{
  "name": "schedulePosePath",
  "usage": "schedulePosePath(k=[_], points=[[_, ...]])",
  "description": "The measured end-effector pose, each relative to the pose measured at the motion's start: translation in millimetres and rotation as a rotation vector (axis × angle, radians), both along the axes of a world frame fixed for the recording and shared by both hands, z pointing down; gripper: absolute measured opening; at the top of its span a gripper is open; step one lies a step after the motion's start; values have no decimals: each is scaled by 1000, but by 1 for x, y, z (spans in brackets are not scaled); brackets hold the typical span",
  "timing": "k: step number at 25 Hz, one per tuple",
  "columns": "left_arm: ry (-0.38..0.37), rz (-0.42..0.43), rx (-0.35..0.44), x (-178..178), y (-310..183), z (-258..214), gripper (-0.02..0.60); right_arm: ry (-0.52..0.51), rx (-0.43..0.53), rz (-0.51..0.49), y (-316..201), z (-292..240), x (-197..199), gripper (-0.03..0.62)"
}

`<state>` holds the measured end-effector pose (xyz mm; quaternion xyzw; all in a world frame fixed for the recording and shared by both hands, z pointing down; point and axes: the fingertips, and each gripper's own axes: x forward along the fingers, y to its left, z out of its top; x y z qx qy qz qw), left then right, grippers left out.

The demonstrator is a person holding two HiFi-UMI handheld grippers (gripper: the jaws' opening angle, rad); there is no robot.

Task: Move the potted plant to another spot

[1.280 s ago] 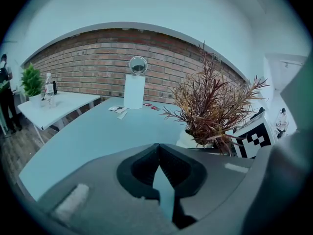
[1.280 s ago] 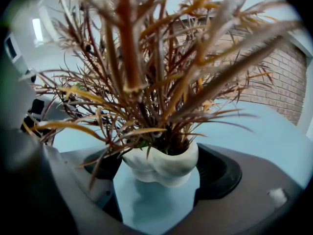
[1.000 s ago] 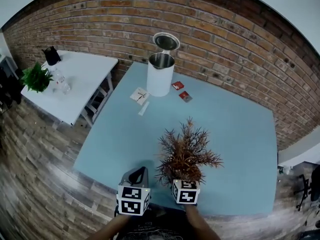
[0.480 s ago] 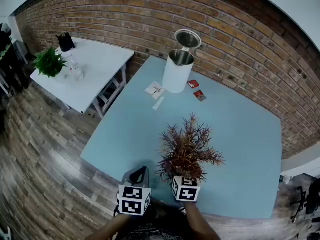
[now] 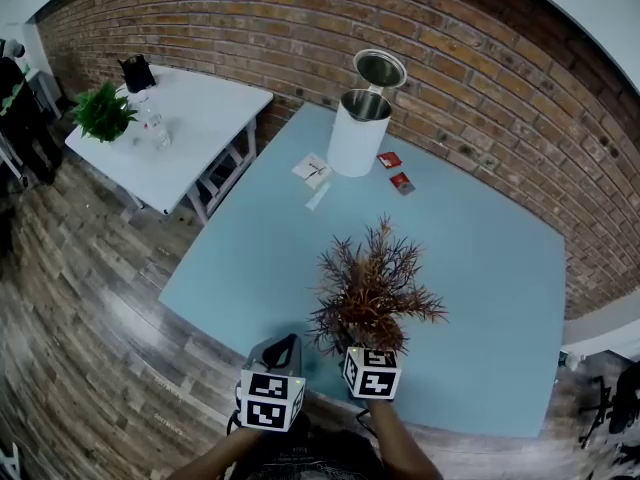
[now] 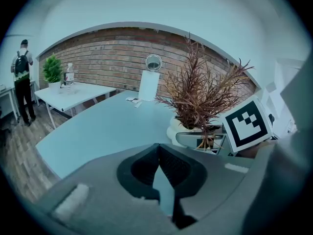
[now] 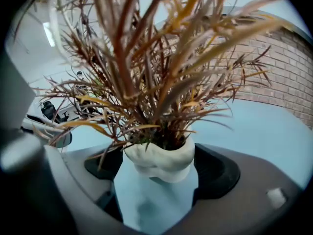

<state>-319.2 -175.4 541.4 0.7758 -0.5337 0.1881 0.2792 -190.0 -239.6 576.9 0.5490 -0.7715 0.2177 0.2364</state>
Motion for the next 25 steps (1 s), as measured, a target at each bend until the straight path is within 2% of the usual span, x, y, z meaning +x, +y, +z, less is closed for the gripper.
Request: schedulePosePath(k=[11, 25], points=[[-23, 15, 9, 34, 13, -1, 0, -46, 17, -73, 18, -11, 6, 361], [-50, -40, 35, 61, 36, -8, 2, -65, 39, -167, 58, -20, 26, 230]])
